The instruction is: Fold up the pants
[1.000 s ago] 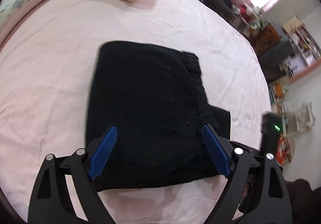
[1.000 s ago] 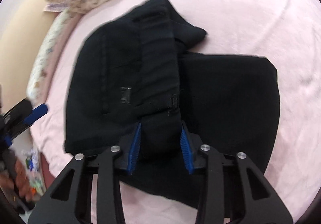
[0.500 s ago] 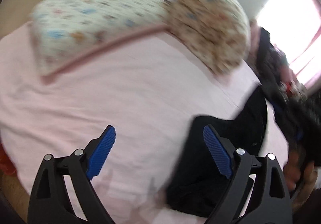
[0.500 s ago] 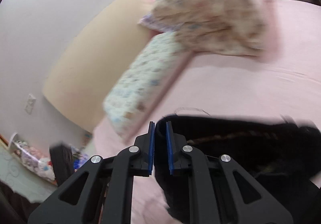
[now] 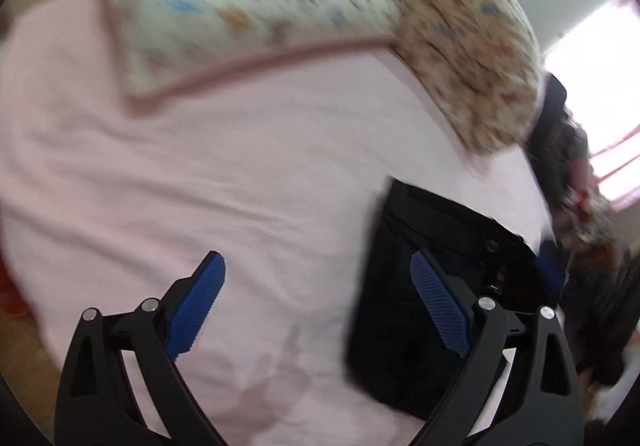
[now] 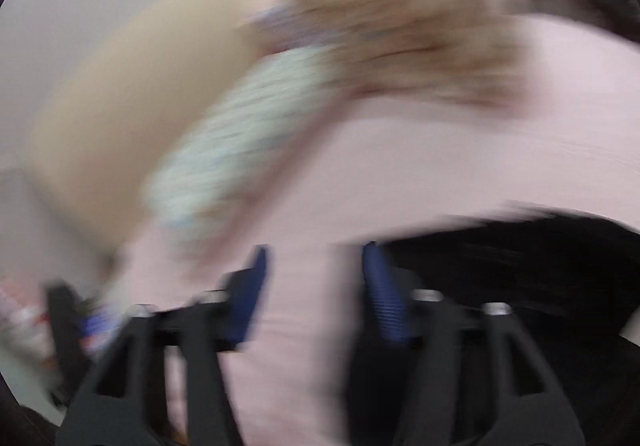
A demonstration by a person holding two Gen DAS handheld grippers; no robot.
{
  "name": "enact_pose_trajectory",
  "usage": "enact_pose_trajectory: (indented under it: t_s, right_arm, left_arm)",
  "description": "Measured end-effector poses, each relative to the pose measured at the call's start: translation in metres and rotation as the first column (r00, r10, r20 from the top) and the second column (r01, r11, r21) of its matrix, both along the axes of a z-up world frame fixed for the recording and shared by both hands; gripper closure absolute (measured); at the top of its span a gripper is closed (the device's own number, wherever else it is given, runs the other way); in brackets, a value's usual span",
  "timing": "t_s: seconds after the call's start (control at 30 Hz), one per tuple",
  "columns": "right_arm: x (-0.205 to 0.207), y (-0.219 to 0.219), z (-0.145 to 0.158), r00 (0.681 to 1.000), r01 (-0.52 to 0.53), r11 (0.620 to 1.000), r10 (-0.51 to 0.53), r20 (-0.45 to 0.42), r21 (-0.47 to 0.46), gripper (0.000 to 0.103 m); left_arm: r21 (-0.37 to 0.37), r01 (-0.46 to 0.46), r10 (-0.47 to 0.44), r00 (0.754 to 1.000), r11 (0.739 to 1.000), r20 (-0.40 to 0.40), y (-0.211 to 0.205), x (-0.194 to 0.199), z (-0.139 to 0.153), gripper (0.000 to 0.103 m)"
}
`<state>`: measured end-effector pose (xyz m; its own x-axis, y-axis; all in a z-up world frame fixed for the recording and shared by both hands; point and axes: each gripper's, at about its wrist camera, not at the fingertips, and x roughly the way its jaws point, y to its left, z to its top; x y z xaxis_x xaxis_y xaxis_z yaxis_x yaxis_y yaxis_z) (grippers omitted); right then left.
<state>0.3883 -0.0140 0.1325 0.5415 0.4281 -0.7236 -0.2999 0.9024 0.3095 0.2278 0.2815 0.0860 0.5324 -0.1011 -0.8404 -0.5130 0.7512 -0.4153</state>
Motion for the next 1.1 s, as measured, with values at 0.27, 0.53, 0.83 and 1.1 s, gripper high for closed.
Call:
enact_pose_trajectory:
  t_s: [0.27, 0.53, 0.83, 1.1]
  right_arm:
    - [0.008, -0.122, -0.036, 0.998, 0.055, 0.960, -0.061, -0.014, -0.274, 0.034]
    - [0.022, -0.079, -0.053, 0.976, -0.173, 0.982, 0.162, -0.143, -0.071, 0.099]
    - [0.005, 0.074, 0.005, 0.941, -0.333, 0.943, 0.334, -0.046, 0.028, 0.098]
    - [-0.016, 0.229, -0.067, 0.862, -0.506, 0.818, 0.467, -0.196, -0.275, 0.063]
  left_arm:
    - [-0.085, 0.130, -0.131, 0.991, 0.988, -0.003, -0.036, 0.041, -0.024, 0.008]
    - [-0.084, 0.102, -0.107, 0.993, 0.991, -0.059, -0.031, 0.025, -0.036, 0.008]
    - [-0.042, -0.060, 0.057, 0.995, 0.997, -0.080, 0.008, -0.004, -0.032, 0.008]
    - [-0.025, -0.142, 0.138, 0.985, 0.990, -0.101, 0.047, -0.017, -0.034, 0.006]
